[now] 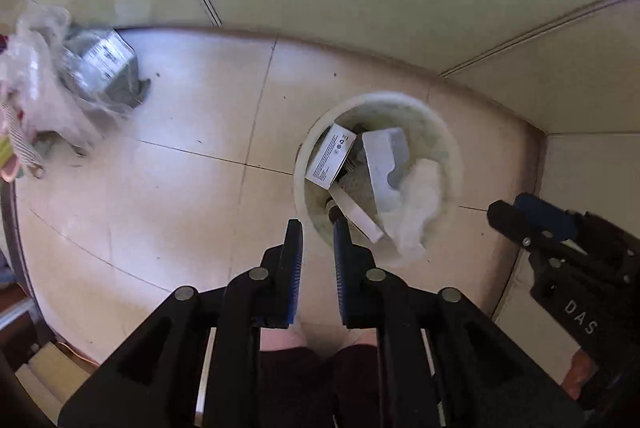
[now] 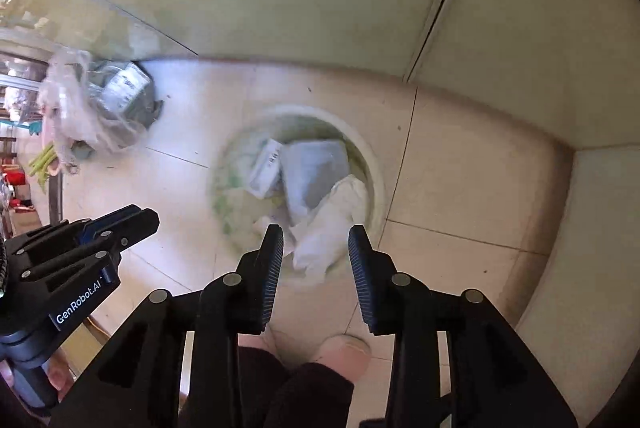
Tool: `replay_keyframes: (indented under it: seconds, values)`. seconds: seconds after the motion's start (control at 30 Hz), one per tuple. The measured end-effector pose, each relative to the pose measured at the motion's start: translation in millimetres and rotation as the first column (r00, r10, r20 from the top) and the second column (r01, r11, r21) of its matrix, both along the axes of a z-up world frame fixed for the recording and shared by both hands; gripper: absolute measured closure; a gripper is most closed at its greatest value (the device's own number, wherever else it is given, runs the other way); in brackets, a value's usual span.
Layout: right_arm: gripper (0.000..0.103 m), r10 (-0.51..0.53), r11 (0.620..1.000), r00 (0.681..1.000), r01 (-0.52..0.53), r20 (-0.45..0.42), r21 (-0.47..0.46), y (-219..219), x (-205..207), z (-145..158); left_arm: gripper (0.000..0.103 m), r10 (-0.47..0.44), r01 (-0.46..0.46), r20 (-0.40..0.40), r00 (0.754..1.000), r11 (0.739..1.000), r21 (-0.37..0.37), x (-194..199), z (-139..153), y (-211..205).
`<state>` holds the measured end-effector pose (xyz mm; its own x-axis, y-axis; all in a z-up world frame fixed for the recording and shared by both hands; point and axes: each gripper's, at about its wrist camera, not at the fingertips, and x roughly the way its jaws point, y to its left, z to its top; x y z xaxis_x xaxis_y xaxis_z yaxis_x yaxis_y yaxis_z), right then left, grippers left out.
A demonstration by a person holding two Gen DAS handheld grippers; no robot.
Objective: Collect trash
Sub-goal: 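Raise both grippers back up toward the counter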
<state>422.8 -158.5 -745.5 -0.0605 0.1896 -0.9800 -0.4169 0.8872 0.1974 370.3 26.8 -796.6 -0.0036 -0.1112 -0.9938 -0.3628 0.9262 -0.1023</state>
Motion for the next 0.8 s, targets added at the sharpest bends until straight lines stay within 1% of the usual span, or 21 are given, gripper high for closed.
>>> replay_keyframes:
  seconds: [0.07, 0.13, 0.17, 0.27, 0.3, 0.33, 0.43, 0.53, 0.57, 0.6, 0.63, 0.67, 0.73, 0.8]
  values:
    - [0.072, -0.004, 1.000, 1.000, 0.003, 0.027, 0.014, -3.8, -2.3, 32.8, 0.090, -0.006, 0.006, 0.022, 1.000, 1.000, 0.005, -3.2, 29.6, 1.6]
    - [0.072, -0.012, 0.999, 0.999, 0.010, 0.052, 0.038, -6.9, -6.1, 71.2, 0.090, -0.015, 0.014, 0.049, 0.999, 1.000, 0.015, -6.6, 66.8, 0.9]
    - [0.072, -0.015, 0.999, 0.998, 0.012, 0.066, 0.046, -7.8, -7.8, 88.2, 0.090, -0.022, 0.020, 0.068, 0.997, 1.000, 0.023, -8.4, 90.5, 1.0]
    - [0.072, -0.019, 0.997, 0.991, 0.009, 0.129, 0.076, -6.4, -19.3, 157.8, 0.090, -0.043, 0.038, 0.121, 0.992, 0.998, 0.046, -12.7, 152.3, 1.6]
    - [0.072, -0.020, 0.996, 0.988, 0.007, 0.154, 0.084, -7.7, -23.3, 181.6, 0.090, -0.053, 0.045, 0.146, 0.988, 0.997, 0.059, -14.5, 180.7, 1.4]
    - [0.072, -0.024, 0.996, 0.983, 0.007, 0.181, 0.091, -8.7, -26.9, 208.0, 0.090, -0.062, 0.051, 0.165, 0.984, 0.996, 0.069, -16.8, 201.7, 1.6]
    - [0.072, -0.043, 0.992, 0.967, 0.011, 0.253, 0.127, -5.8, -37.1, 280.9, 0.090, -0.095, 0.071, 0.246, 0.965, 0.992, 0.103, -22.4, 284.2, 2.1]
    - [0.072, -0.076, 0.987, 0.938, 0.024, 0.337, 0.158, -10.7, -45.1, 354.6, 0.090, -0.135, 0.092, 0.333, 0.933, 0.986, 0.140, -28.5, 364.6, 0.5]
    - [0.072, -0.091, 0.985, 0.925, 0.029, 0.370, 0.170, -12.1, -48.3, 380.9, 0.090, -0.149, 0.100, 0.357, 0.922, 0.983, 0.153, -30.6, 387.9, 0.2]
    - [0.072, -0.106, 0.983, 0.911, 0.034, 0.400, 0.183, -15.1, -50.8, 404.5, 0.087, -0.163, 0.104, 0.390, 0.906, 0.980, 0.169, -33.6, 416.5, 0.4]
    - [0.072, -0.124, 0.979, 0.894, 0.040, 0.430, 0.198, -17.0, -54.5, 427.0, 0.086, -0.174, 0.106, 0.415, 0.893, 0.977, 0.183, -34.9, 435.5, 1.4]
    - [0.072, -0.143, 0.976, 0.876, 0.046, 0.460, 0.215, -20.9, -57.9, 451.2, 0.084, -0.190, 0.106, 0.448, 0.873, 0.973, 0.206, -38.4, 464.0, 2.0]
    - [0.072, -0.179, 0.968, 0.835, 0.053, 0.520, 0.247, -28.4, -67.5, 494.0, 0.083, -0.214, 0.100, 0.501, 0.839, 0.965, 0.244, -42.9, 507.7, 0.3]
    - [0.072, -0.214, 0.960, 0.787, 0.059, 0.578, 0.275, -37.6, -76.9, 536.7, 0.081, -0.234, 0.096, 0.550, 0.802, 0.959, 0.268, -48.0, 548.9, -0.6]
